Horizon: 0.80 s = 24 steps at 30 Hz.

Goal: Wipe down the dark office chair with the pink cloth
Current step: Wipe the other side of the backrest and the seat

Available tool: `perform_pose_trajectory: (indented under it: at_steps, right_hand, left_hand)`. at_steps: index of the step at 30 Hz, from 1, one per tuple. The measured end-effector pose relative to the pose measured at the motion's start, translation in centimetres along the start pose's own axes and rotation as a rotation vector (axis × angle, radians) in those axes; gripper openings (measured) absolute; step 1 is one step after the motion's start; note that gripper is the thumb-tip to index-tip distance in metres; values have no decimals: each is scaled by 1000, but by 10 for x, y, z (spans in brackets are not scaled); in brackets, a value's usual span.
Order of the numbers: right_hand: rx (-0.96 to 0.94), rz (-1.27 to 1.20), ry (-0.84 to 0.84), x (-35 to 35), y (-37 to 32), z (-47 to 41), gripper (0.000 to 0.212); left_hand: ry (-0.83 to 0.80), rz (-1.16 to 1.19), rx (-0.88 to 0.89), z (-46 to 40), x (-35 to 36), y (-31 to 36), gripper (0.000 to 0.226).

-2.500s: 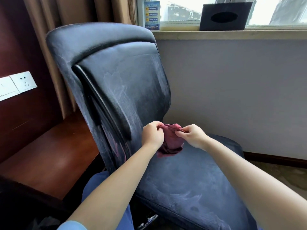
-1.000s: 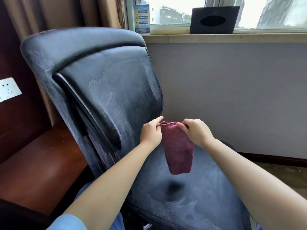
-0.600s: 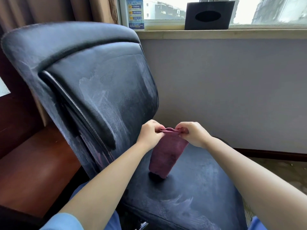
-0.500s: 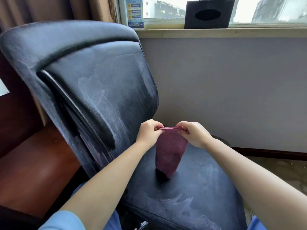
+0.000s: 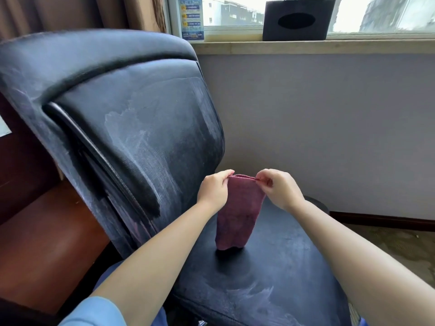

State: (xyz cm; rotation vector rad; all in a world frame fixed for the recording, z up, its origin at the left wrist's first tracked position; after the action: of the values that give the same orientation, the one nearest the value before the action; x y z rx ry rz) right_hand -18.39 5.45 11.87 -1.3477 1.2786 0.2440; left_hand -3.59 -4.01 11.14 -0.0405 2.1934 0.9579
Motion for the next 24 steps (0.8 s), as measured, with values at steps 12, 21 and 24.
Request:
perform_pose_trajectory:
  at_steps: [12,21,24]
  right_hand:
    - [-6,6,-324,54,-11,-30,53]
    - [120,-79,-35,21,4,-50,21]
    - [109,-41,11,10,-1,-63,22]
  left_hand:
    - [-17,146,61,-27,7,-3,47]
    - [-37,3,31,-37,16,-19,53]
    - [-76,-111,0,-55,19,-24,54]
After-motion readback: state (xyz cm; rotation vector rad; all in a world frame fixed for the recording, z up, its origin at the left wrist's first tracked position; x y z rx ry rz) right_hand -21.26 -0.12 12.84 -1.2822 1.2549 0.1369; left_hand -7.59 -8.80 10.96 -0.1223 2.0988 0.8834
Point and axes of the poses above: each hand's wrist, its own z-axis away from the middle knuckle, its own x-axis out of the palm, y = z × x, the point moved 8 cm from there along -z, towards the middle knuckle, and after that the axes turned 10 degrees about x, right-handed, at the moved point
